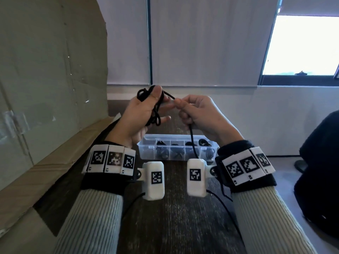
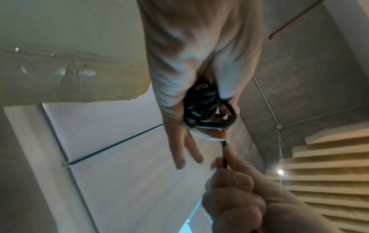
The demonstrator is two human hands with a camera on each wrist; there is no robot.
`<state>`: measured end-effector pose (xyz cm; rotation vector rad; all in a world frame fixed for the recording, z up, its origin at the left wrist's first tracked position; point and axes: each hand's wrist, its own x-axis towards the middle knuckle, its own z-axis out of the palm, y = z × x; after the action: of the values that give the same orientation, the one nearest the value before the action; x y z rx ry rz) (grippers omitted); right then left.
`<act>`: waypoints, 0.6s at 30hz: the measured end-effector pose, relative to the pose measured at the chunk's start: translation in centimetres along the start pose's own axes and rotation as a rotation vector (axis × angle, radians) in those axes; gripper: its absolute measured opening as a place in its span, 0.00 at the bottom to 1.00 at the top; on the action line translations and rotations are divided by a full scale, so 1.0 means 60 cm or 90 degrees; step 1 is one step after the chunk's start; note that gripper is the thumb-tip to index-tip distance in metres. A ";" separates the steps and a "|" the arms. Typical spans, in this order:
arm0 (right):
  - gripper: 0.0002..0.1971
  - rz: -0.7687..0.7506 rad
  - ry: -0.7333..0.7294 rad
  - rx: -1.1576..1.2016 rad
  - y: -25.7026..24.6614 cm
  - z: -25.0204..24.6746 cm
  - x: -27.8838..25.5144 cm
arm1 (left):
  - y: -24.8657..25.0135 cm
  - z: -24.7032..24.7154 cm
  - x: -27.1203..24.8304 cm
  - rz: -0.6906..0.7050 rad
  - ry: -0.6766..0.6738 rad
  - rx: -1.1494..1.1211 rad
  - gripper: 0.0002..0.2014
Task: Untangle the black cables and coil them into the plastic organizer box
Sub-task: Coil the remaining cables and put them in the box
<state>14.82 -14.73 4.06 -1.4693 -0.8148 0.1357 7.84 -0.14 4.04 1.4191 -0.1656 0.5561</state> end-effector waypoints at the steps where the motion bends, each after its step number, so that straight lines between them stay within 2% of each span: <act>1: 0.10 0.014 -0.007 -0.015 0.003 0.001 0.001 | 0.001 0.004 0.003 0.000 0.040 -0.035 0.17; 4: 0.15 0.021 -0.047 -0.140 0.011 0.000 0.001 | 0.014 0.002 0.012 0.012 0.135 -0.160 0.15; 6: 0.15 0.002 -0.112 -0.251 0.012 0.000 -0.004 | 0.024 -0.009 0.011 0.036 0.148 -0.195 0.17; 8: 0.12 0.006 -0.202 -0.318 0.008 0.004 -0.011 | 0.029 -0.023 0.007 0.058 0.156 -0.211 0.18; 11: 0.15 0.076 -0.371 -0.358 0.000 0.013 -0.020 | 0.031 -0.036 0.006 0.094 0.208 -0.255 0.16; 13: 0.16 0.099 -0.449 -0.364 -0.013 0.012 -0.030 | 0.026 -0.044 0.011 0.105 0.249 -0.186 0.15; 14: 0.16 0.080 -0.457 -0.369 -0.022 0.008 -0.036 | 0.022 -0.050 0.014 0.115 0.256 -0.116 0.13; 15: 0.15 0.043 -0.446 -0.366 -0.030 0.002 -0.040 | 0.017 -0.055 0.016 0.127 0.248 -0.030 0.14; 16: 0.14 0.000 -0.415 -0.340 -0.036 -0.003 -0.043 | 0.011 -0.058 0.018 0.138 0.226 0.069 0.19; 18: 0.11 -0.063 -0.323 -0.248 -0.041 -0.012 -0.042 | -0.002 -0.054 0.020 0.161 0.163 0.268 0.23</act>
<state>12.43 -17.09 5.33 -1.7840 -1.3815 0.2945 8.23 3.30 3.93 1.7280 -0.0221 1.0199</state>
